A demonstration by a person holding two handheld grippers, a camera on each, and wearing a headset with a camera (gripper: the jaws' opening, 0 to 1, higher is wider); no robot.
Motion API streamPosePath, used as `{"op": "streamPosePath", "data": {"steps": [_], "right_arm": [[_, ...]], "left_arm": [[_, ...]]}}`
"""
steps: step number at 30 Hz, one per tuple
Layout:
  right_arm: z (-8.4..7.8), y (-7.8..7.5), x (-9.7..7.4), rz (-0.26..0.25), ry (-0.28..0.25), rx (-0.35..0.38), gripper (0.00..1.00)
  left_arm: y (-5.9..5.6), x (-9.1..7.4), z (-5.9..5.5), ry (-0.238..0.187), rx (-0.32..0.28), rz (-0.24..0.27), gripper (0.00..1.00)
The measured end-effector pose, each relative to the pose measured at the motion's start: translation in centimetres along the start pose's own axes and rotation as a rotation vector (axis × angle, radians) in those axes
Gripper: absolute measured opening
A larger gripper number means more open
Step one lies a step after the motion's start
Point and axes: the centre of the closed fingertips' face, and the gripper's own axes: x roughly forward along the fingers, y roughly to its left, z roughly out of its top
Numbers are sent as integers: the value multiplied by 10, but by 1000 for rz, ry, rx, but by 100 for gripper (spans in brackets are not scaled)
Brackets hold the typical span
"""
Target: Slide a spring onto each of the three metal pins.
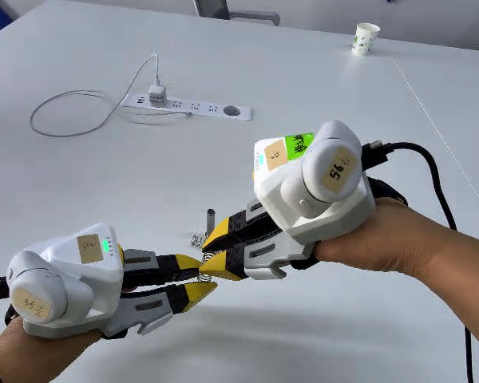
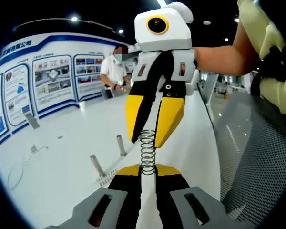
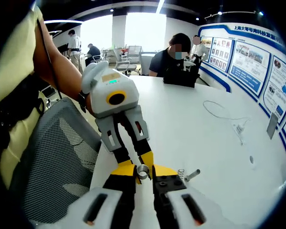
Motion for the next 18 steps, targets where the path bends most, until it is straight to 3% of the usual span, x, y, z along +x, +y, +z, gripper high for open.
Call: {"op": "streamPosePath", "data": {"steps": [18], "right_arm": [[-2, -2, -2, -18, -38, 46, 12]], "left_arm": [[2, 1, 5, -29, -39, 0, 10]]}}
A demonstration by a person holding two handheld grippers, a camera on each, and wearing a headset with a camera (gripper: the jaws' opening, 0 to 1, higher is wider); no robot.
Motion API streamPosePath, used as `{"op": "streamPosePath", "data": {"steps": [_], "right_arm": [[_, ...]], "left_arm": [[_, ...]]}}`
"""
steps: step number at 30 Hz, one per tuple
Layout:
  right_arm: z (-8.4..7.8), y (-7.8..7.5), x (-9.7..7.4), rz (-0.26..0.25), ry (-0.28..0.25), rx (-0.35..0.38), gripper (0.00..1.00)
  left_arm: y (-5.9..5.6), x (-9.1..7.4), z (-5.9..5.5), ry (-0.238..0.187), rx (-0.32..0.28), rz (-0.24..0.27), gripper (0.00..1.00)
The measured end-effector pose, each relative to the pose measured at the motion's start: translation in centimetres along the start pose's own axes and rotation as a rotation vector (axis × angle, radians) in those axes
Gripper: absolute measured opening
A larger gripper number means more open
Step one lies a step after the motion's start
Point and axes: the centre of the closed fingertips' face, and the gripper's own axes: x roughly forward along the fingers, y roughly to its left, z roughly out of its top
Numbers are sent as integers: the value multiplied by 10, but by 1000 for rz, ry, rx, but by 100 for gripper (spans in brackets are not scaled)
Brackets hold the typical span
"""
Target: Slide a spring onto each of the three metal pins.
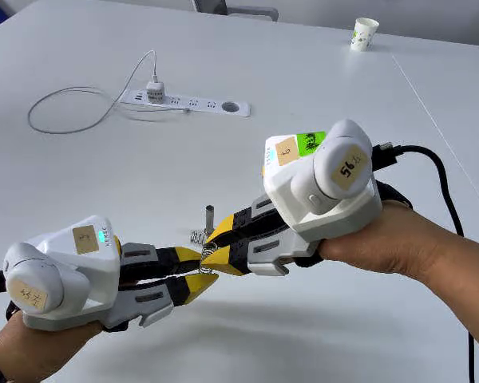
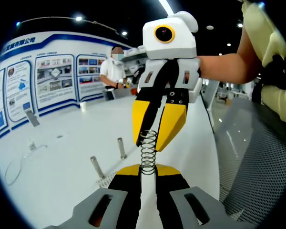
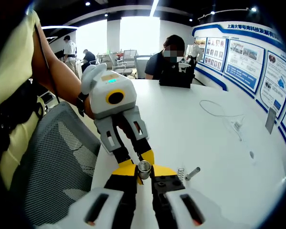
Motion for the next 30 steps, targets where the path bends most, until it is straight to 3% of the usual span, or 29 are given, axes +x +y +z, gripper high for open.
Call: {"op": "streamPosePath", "data": {"steps": [17, 30], "right_arm": [[4, -1, -1, -3, -23, 34, 11], [2, -6, -5, -21, -25, 45, 11]], "left_arm": [[-1, 1, 4, -19, -23, -7, 12], [4, -1, 4, -26, -41, 20, 24]]}}
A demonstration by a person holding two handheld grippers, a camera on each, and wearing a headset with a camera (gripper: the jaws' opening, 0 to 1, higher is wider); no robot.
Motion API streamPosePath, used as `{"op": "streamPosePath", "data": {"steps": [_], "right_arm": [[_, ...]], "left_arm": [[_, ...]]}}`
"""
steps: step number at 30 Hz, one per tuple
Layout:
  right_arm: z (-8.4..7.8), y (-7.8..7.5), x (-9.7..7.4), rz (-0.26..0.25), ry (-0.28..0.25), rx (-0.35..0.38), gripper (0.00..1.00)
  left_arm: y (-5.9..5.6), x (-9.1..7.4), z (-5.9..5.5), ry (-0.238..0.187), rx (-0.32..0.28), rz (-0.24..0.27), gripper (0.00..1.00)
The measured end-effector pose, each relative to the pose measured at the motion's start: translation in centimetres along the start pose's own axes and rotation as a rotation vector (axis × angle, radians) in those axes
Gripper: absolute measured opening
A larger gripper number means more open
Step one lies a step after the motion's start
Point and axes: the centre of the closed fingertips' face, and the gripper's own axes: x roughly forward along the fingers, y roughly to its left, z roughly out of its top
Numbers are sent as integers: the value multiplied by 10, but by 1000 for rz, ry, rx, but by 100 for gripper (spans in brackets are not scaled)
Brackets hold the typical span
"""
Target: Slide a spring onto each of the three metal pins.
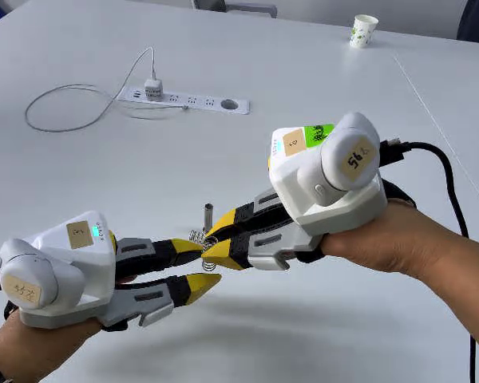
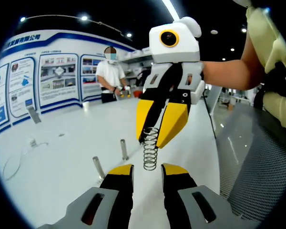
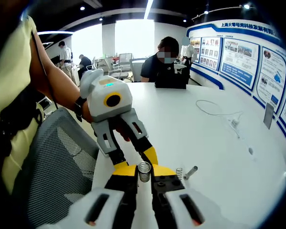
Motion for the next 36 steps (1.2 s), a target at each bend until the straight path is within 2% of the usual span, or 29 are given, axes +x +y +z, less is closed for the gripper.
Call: {"op": "streamPosePath", "data": {"steps": [11, 20, 25, 31, 36], "right_arm": [[-4, -15, -13, -55, -11, 29, 11], [-8, -30, -26, -115, -28, 57, 11], [-13, -45, -37, -175, -36, 82, 11], [-18, -70, -49, -282, -55, 127, 11], [-27, -86, -51, -349, -59, 160, 11]], "left_arm": [[13, -10, 0, -6, -30, 58, 38], [16, -14, 2, -10, -56, 82, 47], [19, -19, 1, -11, -61, 102, 49], [26, -25, 0, -15, -72, 130, 52], [29, -27, -1, -15, -77, 143, 53]]}}
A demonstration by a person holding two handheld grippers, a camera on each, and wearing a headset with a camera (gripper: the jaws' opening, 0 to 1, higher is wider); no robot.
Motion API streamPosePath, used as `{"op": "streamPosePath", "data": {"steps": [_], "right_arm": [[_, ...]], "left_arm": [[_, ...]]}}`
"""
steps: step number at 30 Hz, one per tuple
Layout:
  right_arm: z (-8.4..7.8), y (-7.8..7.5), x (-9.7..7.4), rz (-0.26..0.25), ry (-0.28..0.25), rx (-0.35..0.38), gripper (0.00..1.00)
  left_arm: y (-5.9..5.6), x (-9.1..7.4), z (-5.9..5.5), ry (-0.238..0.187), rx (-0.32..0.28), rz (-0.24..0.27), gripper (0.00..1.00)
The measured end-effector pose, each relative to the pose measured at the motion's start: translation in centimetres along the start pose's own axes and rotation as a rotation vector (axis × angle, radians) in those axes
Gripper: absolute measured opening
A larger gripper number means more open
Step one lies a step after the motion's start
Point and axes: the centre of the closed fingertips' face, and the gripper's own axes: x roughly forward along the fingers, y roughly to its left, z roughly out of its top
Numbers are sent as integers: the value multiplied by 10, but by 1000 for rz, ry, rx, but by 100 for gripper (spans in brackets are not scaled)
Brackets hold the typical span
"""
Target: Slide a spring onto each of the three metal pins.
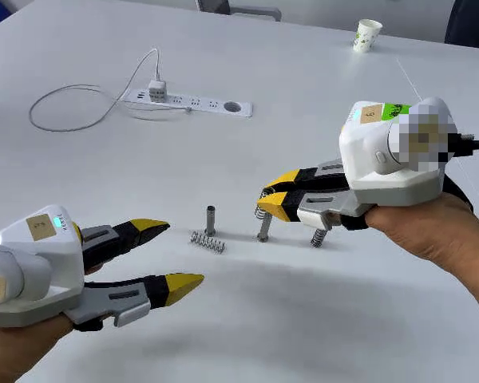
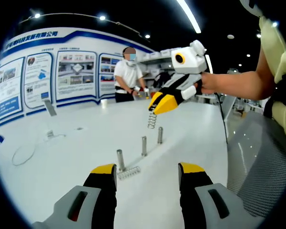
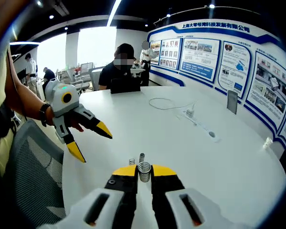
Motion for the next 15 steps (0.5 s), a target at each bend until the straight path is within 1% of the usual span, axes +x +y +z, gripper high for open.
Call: {"op": "streamPosePath", "data": {"steps": [4, 7, 10, 15], "right_arm": [[-5, -10, 4, -38, 1, 22, 11], [-11, -20, 7, -70, 3, 45, 11], [-15, -25, 10, -85, 9, 57, 11], [-24, -29, 15, -88, 25, 76, 11]], "left_arm": [[2, -1, 0, -1, -1, 6, 54], [2, -1, 0, -1, -2, 8, 54], [3, -1, -1, 1, -2, 9, 54], [3, -1, -1, 1, -3, 10, 54]]}}
